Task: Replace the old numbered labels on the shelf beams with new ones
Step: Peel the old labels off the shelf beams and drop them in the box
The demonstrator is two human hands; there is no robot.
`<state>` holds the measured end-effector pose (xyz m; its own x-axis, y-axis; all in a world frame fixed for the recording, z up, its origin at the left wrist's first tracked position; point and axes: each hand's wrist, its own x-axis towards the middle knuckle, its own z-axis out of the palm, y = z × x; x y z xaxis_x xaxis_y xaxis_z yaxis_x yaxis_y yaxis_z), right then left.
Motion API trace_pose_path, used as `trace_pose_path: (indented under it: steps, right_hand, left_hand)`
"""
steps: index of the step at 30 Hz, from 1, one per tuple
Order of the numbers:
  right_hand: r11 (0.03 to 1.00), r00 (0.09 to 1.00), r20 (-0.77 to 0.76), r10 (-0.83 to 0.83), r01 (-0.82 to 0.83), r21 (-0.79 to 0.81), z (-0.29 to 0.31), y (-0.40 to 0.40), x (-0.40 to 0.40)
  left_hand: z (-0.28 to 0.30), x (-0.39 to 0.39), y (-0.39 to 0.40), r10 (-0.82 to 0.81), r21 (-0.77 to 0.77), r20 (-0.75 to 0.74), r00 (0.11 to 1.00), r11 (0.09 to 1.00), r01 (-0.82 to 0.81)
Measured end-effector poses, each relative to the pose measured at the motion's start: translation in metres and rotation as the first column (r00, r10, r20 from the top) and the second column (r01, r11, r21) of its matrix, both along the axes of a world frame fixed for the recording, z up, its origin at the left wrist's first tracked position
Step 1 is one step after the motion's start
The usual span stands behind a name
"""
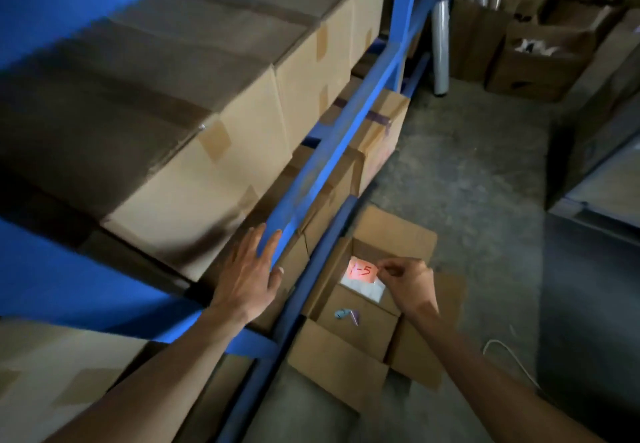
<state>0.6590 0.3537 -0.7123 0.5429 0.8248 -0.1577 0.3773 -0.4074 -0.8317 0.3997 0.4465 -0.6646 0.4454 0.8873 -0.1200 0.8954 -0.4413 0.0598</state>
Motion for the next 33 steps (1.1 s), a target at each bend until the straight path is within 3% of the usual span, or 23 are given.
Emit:
trace_pose_path:
  steps: [4,8,12,19,33]
  right_hand:
    - [0.990,0.999,0.047,-0.018,0.024,-0.139,-0.049,-0.008,0.007]
    - [0.952,0.998,0.064,-0.006,0.025,-0.305,-0.089,-0.011,0.014]
    - [0.925,0.993,0.110,0.045,0.000,-0.379,-0.114,-0.007,0.022]
    - [0.840,0.982,0.151,0.111,-0.011,-0.543,-0.142,0.000,0.025]
    - [0.748,0.940,0.249,0.234,-0.010,-0.663,-0.162,0.011,0.028]
  left_hand:
    - [-0.038,0.007,0.020,-0.058,-0.010,0.035,0.998,0.998,0.058]
    - [-0.064,0.014,0.034,-0.154,0.020,-0.057,0.986,0.988,0.155]
    - [-0.078,0.013,0.036,-0.193,0.123,-0.122,0.974,0.971,0.207]
    - [-0.084,0.013,0.038,-0.189,0.141,-0.159,0.969,0.967,0.212]
    - [-0.085,0.015,0.037,-0.155,0.151,-0.188,0.970,0.971,0.184]
